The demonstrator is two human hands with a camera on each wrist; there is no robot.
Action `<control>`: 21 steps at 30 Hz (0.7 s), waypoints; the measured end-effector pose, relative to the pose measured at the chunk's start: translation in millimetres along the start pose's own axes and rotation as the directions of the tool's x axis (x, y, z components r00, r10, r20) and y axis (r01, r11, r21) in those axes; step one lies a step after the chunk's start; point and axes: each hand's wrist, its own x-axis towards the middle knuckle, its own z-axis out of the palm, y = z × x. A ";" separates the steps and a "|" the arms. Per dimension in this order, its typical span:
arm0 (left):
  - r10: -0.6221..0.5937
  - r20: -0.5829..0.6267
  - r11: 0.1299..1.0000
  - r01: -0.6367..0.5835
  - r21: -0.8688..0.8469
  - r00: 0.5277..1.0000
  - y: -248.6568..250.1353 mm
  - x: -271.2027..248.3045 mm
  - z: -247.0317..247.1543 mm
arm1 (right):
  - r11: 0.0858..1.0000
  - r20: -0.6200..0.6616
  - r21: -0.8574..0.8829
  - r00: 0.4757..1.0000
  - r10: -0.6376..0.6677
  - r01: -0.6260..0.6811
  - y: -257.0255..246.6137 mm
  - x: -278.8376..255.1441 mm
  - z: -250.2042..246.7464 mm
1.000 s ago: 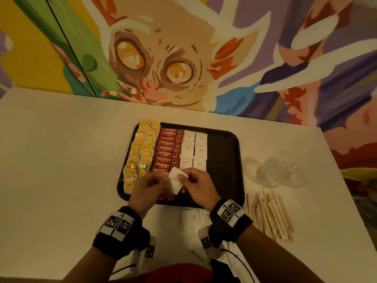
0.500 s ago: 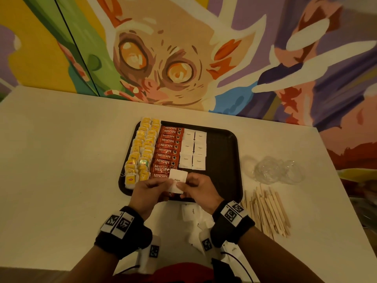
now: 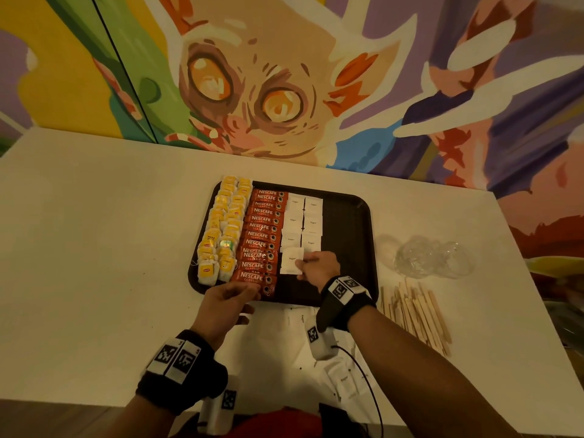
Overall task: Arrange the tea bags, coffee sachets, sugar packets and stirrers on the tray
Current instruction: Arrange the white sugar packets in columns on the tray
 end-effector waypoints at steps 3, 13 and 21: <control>0.000 0.009 0.999 0.000 0.032 1.000 -2.6 -2.1 -4.8 | 0.997 0.016 -0.072 1.000 0.020 -0.019 -2.6 4.0 3.7; 0.014 0.070 0.989 -0.024 0.145 0.997 -6.3 -6.9 -6.8 | 0.958 -0.019 -0.285 1.000 0.020 -0.025 -2.2 7.6 9.5; 0.049 0.147 0.937 -0.096 0.336 0.988 -9.2 -1.2 -1.5 | 0.973 -0.024 -0.228 0.998 -0.053 0.046 0.4 -10.6 -7.4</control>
